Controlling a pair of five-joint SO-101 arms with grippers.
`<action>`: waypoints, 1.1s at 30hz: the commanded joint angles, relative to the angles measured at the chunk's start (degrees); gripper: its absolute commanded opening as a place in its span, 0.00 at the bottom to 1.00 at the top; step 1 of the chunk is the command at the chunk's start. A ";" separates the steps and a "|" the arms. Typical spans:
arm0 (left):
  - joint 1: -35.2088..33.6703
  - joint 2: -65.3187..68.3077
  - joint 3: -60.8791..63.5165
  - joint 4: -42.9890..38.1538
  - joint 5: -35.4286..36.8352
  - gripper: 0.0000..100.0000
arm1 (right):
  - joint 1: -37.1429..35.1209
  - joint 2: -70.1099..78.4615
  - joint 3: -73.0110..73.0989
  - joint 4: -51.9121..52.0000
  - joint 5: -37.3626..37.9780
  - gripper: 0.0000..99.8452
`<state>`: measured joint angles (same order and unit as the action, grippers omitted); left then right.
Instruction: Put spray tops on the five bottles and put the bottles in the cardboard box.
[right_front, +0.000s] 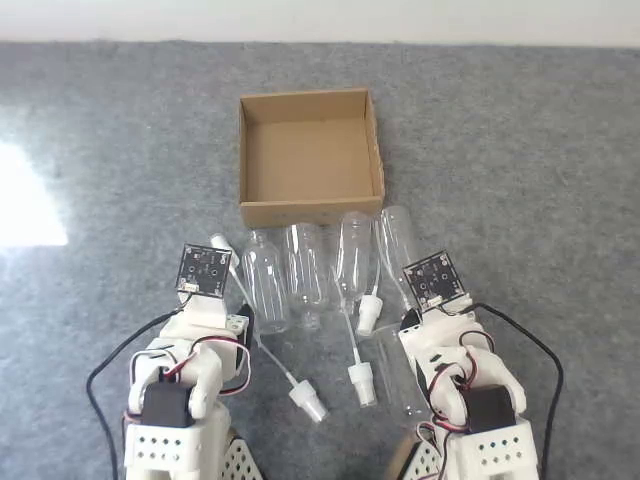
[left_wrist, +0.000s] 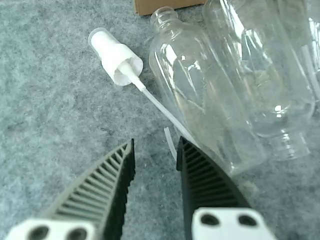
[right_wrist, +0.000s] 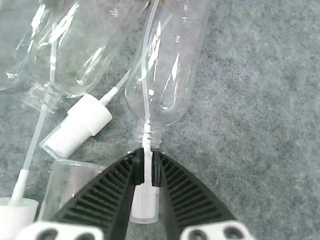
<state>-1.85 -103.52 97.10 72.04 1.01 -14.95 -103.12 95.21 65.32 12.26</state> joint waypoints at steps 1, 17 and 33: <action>0.35 -0.70 -0.57 0.26 -0.18 0.13 | 0.40 -0.84 1.23 0.48 0.53 0.01; 0.35 -0.70 -0.57 0.26 -0.18 0.13 | -2.24 -0.84 1.23 0.40 0.44 0.01; 0.35 -0.70 -0.57 0.26 -0.35 0.13 | -3.65 -0.84 1.23 2.15 0.70 0.01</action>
<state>-1.85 -103.52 97.10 72.04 1.01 -18.11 -103.12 95.21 65.32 12.18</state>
